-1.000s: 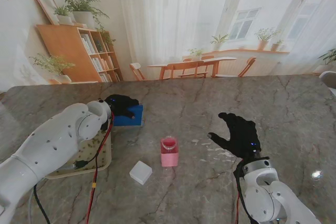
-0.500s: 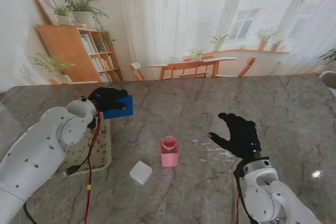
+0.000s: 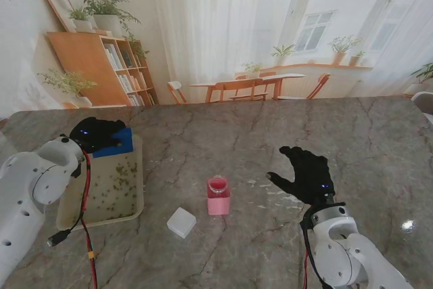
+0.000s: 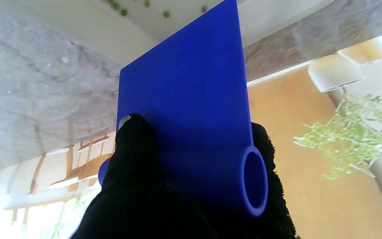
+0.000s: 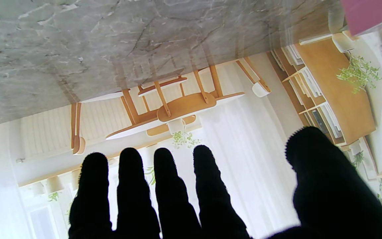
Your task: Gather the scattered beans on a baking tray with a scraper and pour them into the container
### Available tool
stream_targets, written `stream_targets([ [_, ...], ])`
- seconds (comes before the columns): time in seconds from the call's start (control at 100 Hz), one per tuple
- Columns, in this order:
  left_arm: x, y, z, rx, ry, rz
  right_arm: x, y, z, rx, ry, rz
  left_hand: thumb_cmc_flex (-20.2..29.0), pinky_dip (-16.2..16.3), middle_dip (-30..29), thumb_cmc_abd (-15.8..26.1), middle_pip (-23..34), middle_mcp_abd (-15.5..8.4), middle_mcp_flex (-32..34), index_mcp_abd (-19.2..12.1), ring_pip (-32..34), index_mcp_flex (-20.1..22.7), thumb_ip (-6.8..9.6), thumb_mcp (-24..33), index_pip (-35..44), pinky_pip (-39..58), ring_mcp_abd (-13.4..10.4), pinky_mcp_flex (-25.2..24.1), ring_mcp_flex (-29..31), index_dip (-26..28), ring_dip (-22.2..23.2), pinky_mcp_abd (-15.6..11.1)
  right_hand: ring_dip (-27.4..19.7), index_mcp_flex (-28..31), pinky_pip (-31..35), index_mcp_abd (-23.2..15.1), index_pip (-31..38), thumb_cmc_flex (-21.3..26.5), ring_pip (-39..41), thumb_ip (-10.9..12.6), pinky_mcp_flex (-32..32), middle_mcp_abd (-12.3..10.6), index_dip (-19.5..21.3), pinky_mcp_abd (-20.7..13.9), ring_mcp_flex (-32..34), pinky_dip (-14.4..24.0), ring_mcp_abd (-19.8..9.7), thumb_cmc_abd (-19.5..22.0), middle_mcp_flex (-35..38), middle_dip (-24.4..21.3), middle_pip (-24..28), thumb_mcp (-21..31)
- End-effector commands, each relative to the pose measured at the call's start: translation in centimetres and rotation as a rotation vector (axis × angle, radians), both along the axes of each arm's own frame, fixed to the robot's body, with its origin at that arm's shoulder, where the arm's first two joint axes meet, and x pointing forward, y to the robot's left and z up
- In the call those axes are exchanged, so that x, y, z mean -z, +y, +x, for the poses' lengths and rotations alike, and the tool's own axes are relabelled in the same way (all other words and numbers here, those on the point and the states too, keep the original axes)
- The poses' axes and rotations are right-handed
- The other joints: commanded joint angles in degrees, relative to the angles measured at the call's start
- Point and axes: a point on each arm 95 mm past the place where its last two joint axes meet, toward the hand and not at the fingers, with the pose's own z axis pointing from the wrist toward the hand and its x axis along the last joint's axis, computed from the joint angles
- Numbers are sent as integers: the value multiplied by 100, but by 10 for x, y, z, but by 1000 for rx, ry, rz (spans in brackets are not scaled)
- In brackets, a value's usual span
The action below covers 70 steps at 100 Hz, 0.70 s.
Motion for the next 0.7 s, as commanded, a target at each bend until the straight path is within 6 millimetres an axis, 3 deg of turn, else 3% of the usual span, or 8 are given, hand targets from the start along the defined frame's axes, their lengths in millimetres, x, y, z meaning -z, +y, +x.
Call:
stream_targets([
  [0.0,6,10,-1,-18,11,12,2,2,0,-11,15,-7,627,112,-70,678,-190,-288,-171,478,-33,-114,424,460,107,-48,75,-113,-134,226,-43,30,62,14,99,-63,16,37,25,224,-26,-73,52,86,53,-54,-14,173,23,90,27,-194],
  [0.19,17,25,1,-46,19,8,3,4,2,-22,22,-13,627,93,-126,794,-259,-279,-335,428,-133,-277,426,438,108,-166,79,-230,-273,296,-59,2,61,10,99,-61,14,39,24,224,-28,-80,51,86,51,-54,-18,175,19,90,27,-198],
  [0.69,44,43,12,-82,42,-18,7,12,6,-63,45,-29,602,54,-226,998,-435,-196,-684,277,-430,-584,438,416,121,-409,164,-529,-571,377,-155,-5,62,-5,98,-52,6,39,30,225,-27,-73,50,84,54,-52,-15,186,16,91,27,-207],
])
